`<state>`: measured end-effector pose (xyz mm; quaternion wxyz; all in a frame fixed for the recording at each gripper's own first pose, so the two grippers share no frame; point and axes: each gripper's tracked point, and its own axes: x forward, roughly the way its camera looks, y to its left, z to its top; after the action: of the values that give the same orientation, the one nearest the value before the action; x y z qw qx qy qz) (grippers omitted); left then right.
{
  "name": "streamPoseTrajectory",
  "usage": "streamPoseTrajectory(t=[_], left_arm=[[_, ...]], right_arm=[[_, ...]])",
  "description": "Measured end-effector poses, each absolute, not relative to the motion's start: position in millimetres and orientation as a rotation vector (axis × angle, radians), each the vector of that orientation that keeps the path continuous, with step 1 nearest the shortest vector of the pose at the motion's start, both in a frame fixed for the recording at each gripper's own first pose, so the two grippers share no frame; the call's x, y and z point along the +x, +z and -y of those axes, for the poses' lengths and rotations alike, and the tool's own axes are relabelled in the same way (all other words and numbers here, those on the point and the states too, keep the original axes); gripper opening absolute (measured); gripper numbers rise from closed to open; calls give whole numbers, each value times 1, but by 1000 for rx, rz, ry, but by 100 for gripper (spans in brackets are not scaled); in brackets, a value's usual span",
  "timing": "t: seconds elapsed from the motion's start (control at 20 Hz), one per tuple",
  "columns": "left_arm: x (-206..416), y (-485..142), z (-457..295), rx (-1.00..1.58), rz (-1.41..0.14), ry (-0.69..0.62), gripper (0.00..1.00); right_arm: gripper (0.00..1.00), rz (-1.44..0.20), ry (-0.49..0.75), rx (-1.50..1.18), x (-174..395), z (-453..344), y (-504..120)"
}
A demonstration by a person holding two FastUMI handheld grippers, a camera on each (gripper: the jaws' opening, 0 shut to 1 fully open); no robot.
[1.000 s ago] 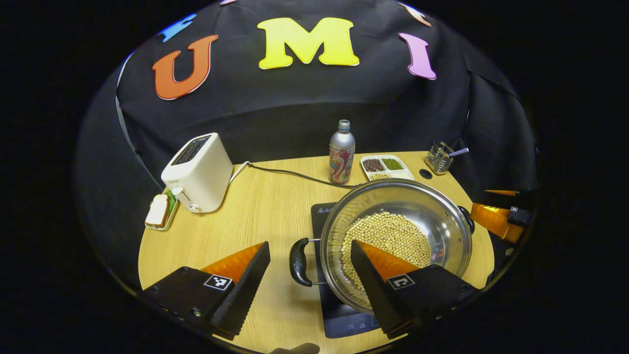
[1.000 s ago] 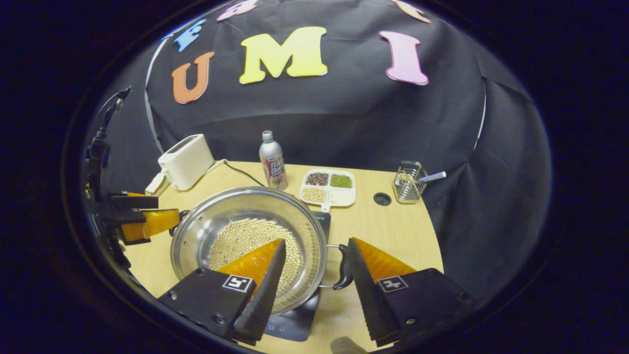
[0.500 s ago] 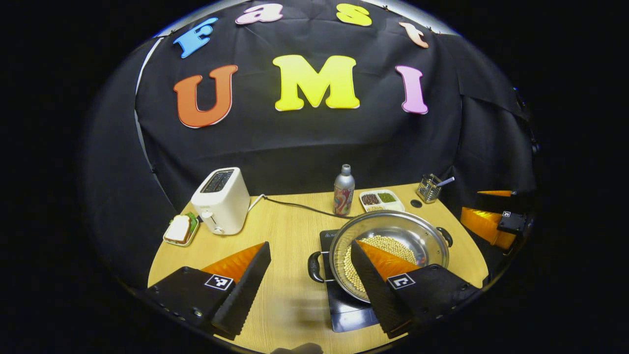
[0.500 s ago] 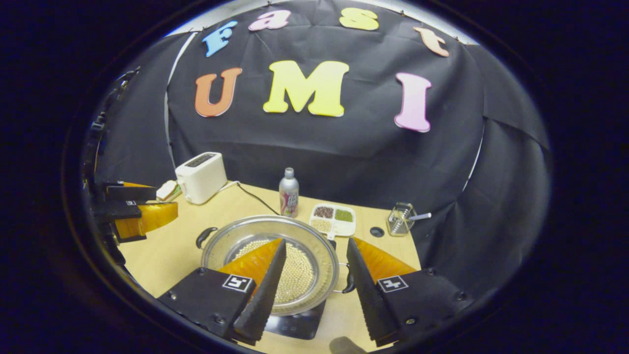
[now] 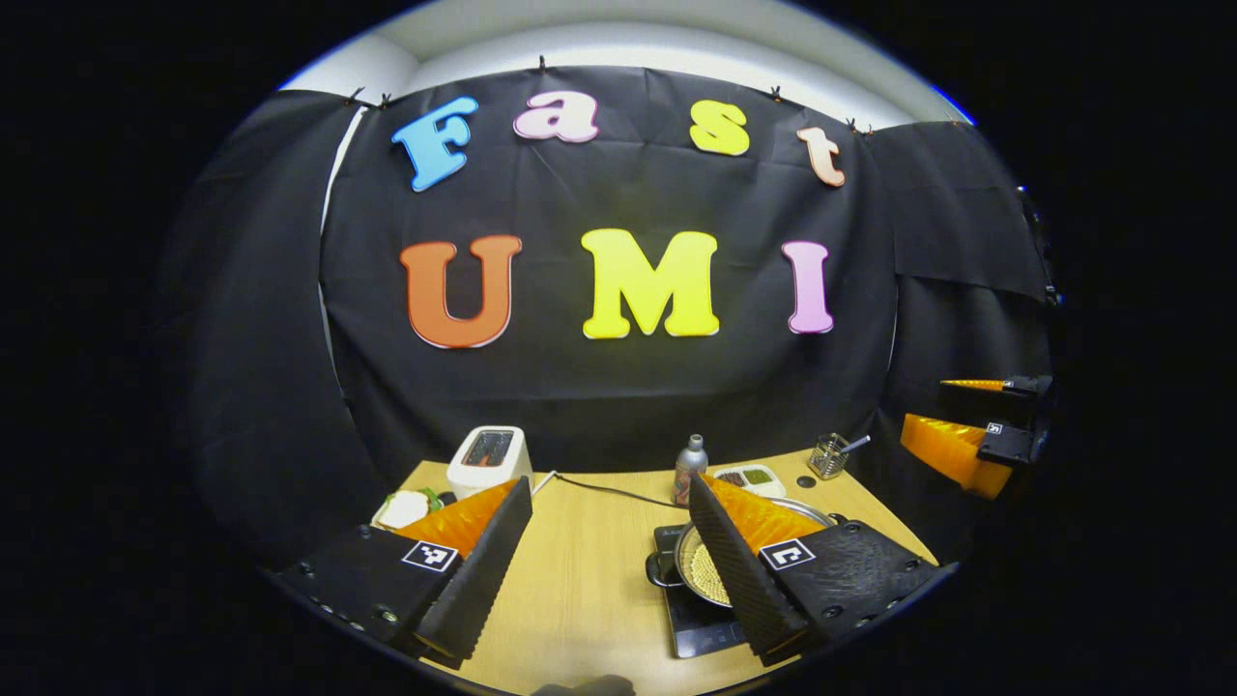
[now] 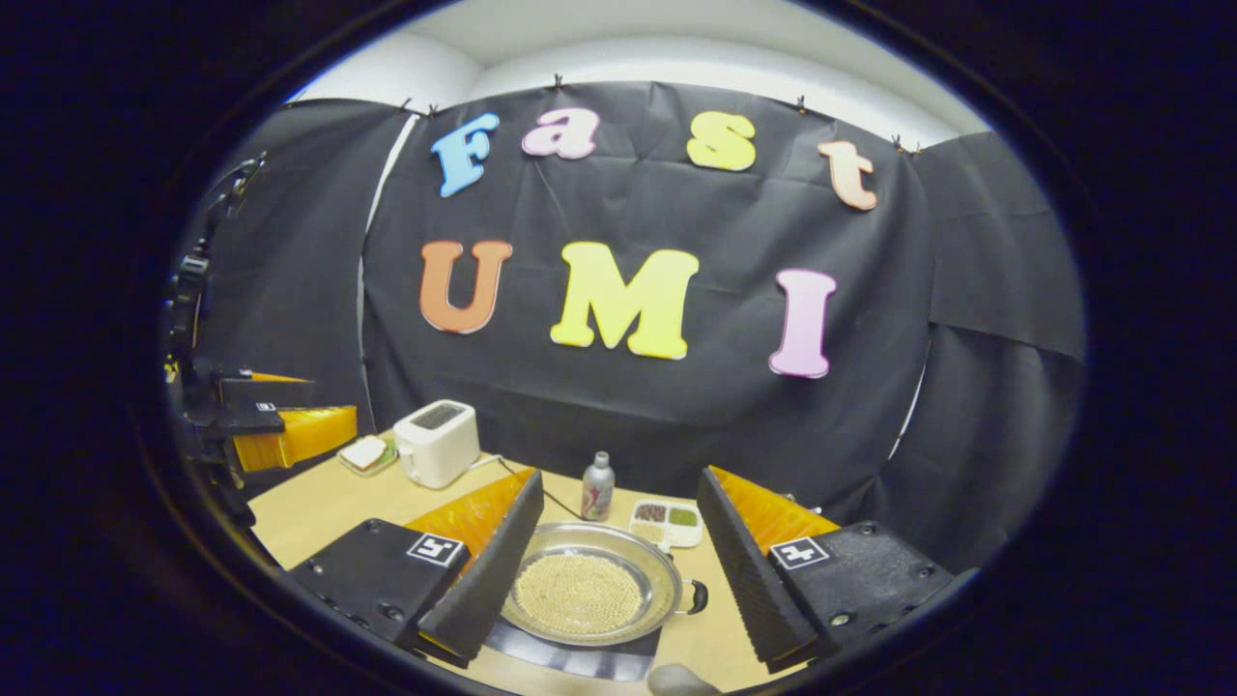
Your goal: First push the handle of the pot to place it horizontally, then grasp the pot with both hands and set it on the induction cooktop.
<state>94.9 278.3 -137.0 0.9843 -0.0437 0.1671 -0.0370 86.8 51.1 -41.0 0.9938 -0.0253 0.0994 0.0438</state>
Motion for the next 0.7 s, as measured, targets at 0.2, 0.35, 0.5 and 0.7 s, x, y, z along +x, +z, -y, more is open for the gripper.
streamPoseTrajectory(t=[0.2, 0.35, 0.5, 0.7], left_arm=[[68, -90, -306, -86, -232, -40, 98], [49, -74, -319, -60, -158, -15, 97], [26, -81, -318, -95, -170, -28, 97], [-1, -88, -328, -114, -175, -4, 97]], right_arm=[[100, -63, 105, 7, 51, -62, 7], [100, 11, 107, 11, 27, -63, 29], [100, 31, 86, 3, 6, -59, 33], [100, 10, 63, 17, -13, -49, 19]])
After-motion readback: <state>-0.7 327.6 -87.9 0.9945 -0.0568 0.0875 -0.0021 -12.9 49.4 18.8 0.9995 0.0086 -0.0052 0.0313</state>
